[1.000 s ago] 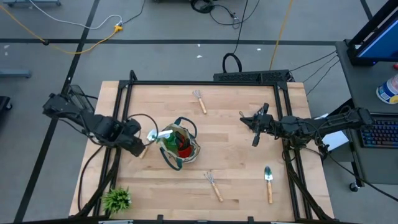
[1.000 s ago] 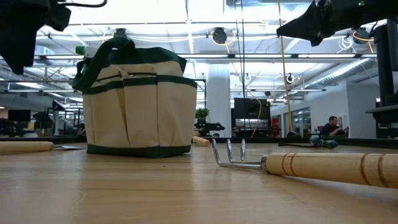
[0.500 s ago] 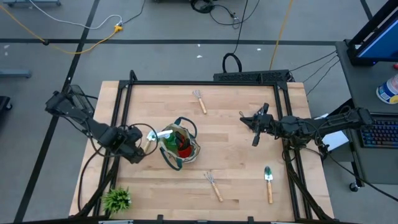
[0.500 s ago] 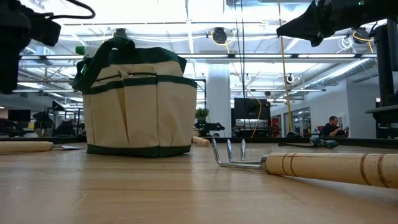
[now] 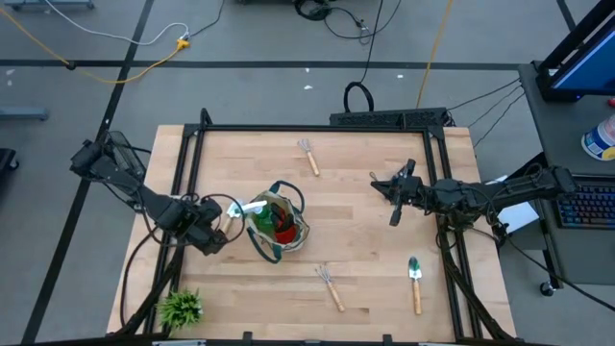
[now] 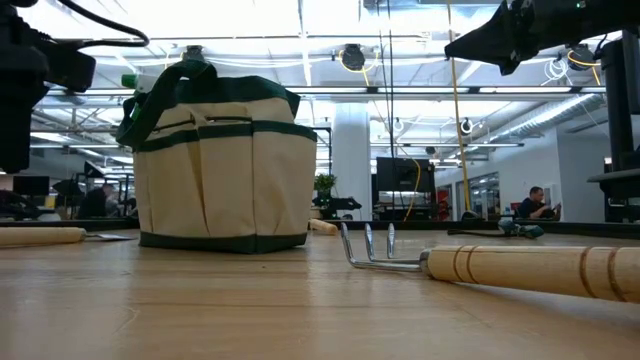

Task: Pick & Place Garden tools in Gardening bag
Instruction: Put the left trowel into the gardening bag

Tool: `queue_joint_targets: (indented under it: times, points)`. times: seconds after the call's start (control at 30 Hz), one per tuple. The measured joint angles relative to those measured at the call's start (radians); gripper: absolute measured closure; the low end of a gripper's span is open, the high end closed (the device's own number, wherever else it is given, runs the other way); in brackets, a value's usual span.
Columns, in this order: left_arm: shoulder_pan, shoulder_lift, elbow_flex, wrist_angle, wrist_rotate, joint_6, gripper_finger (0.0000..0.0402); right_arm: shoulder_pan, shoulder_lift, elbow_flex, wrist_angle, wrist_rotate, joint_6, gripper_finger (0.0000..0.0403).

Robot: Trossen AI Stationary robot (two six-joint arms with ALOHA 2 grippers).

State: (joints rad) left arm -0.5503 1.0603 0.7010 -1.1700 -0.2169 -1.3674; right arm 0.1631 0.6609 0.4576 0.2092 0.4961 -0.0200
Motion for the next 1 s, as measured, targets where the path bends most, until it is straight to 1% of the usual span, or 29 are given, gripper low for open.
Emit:
queue_joint_targets:
  times: [0.17,0.33,0.63,0.73,0.93,1.0]
  points:
    - [0.000,0.000,0.000,0.005,-0.001,0.000,0.0055,0.000,0.000,0.000,0.001,0.000,0.000,0.0403]
    - [0.000,0.000,0.000,0.050,-0.005,-0.018,0.0055,0.000,0.000,0.000,0.001,0.000,0.000,0.0403]
    - [0.000,0.005,0.000,0.070,-0.029,-0.142,0.0055,0.000,0.000,0.000,0.002,0.000,-0.001,0.0403]
    - [0.000,0.033,-0.001,0.070,-0.026,-0.185,0.0055,0.000,0.000,0.000,0.002,0.000,-0.002,0.0403]
    - [0.000,0.128,-0.001,0.122,-0.013,-0.194,0.0055,0.000,0.000,0.000,0.002,0.000,-0.002,0.0403]
    - [0.000,0.154,-0.001,0.122,-0.017,-0.223,0.0055,0.000,0.000,0.000,0.002,0.000,-0.002,0.0403]
